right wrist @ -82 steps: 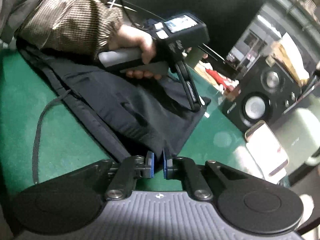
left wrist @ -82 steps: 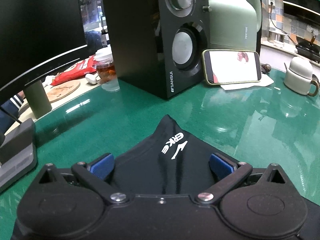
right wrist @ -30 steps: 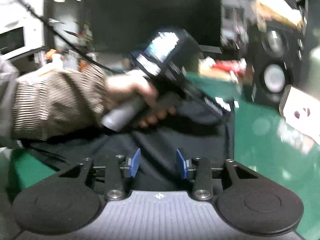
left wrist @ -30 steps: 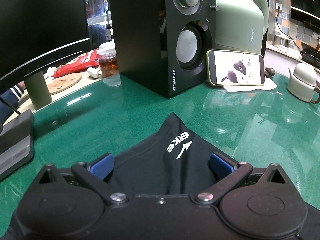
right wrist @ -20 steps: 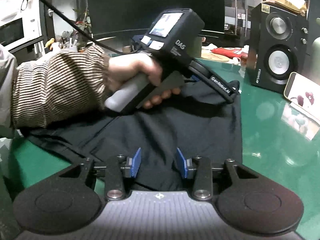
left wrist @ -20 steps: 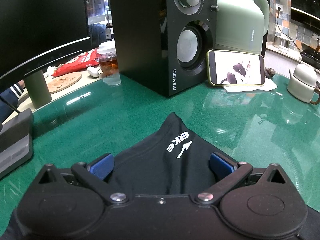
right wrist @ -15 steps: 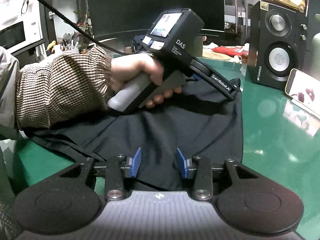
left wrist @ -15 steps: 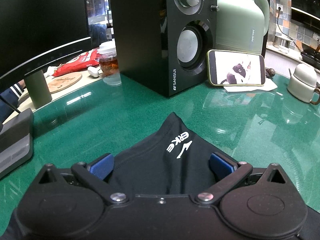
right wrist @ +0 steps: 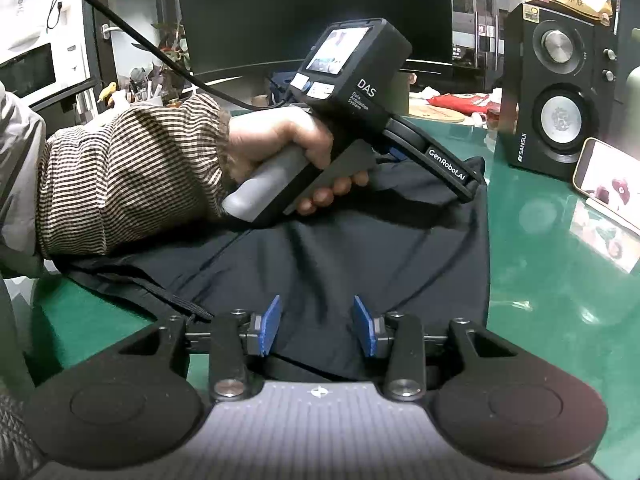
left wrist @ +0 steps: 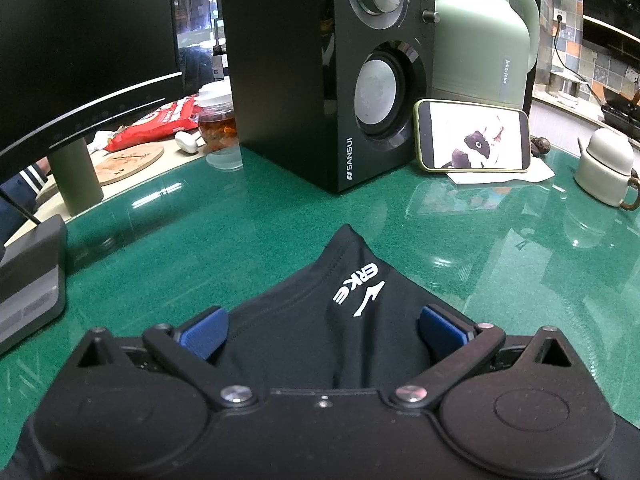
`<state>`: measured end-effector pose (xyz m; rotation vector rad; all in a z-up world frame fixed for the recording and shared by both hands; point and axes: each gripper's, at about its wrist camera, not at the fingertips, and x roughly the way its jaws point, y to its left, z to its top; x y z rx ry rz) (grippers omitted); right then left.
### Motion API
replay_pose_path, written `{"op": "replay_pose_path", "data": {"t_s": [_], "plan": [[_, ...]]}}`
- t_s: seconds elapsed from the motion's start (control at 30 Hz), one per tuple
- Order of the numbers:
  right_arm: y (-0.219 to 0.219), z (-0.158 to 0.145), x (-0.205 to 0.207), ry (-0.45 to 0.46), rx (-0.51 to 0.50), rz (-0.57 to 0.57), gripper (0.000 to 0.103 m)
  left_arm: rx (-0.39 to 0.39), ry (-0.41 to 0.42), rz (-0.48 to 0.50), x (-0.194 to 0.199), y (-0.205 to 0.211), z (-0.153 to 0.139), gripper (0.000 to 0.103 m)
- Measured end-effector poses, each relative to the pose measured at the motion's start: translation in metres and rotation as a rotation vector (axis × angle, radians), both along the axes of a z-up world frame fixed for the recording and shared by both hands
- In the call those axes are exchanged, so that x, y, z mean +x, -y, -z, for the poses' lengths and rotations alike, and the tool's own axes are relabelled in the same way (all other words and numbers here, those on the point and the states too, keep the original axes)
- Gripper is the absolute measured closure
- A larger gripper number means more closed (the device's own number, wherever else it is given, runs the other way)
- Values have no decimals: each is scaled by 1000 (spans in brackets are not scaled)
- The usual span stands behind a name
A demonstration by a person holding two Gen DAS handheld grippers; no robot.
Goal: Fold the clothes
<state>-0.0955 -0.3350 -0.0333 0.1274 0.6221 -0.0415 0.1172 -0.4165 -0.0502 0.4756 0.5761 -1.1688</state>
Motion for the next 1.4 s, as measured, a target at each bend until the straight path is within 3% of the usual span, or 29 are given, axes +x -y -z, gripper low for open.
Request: {"op": "replay_pose_path", "data": {"t_s": [1.4], "plan": [[15,1,-1,5,-6,-54,58,0,-2,-26,-3,-17,1,0]]}}
